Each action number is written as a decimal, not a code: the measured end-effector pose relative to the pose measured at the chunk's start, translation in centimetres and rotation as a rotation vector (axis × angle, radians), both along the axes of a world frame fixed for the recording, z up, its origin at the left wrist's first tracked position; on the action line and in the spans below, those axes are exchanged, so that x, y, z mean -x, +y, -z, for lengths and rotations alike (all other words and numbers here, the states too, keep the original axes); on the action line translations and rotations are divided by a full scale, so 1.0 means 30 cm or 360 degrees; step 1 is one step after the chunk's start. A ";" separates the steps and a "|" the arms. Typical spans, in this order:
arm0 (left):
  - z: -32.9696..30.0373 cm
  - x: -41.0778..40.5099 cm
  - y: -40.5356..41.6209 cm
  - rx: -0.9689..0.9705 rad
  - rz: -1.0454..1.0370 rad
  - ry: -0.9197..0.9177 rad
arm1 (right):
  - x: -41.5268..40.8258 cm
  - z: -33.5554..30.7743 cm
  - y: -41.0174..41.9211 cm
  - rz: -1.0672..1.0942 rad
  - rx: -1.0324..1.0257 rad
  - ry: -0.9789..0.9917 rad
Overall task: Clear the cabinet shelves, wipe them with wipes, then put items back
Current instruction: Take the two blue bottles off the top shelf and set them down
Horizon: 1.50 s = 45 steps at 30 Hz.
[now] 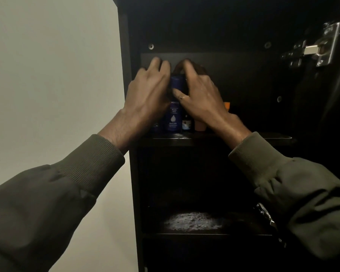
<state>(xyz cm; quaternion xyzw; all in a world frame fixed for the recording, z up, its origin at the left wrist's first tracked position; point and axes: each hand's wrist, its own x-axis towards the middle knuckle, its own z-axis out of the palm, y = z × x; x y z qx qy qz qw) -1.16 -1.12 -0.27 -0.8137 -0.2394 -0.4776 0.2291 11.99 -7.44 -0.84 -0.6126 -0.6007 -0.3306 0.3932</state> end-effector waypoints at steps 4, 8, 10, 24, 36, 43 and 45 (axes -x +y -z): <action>-0.008 0.009 0.006 0.0030 0.0142 -0.0115 | 0.014 0.003 -0.001 -0.0244 -0.0056 0.0140; -0.017 0.023 -0.003 0.0009 0.0316 -0.0192 | 0.019 0.007 -0.005 -0.0376 -0.0094 0.0219; -0.023 0.033 -0.009 -0.0002 0.0406 -0.0258 | 0.021 0.007 -0.013 -0.0430 -0.0105 0.0234; -0.048 0.058 -0.013 0.0121 0.0730 -0.0598 | 0.006 -0.008 -0.055 -0.0650 -0.0204 0.0432; 0.061 0.134 -0.147 0.0520 0.1358 -0.0963 | 0.064 0.055 -0.268 -0.0964 -0.0114 0.0705; 0.199 0.147 -0.238 0.0979 0.1561 -0.0850 | 0.110 0.163 -0.359 -0.1037 -0.0076 0.0771; 0.224 0.157 -0.249 0.1084 0.1612 -0.0818 | 0.112 0.189 -0.373 -0.1018 -0.0071 0.0787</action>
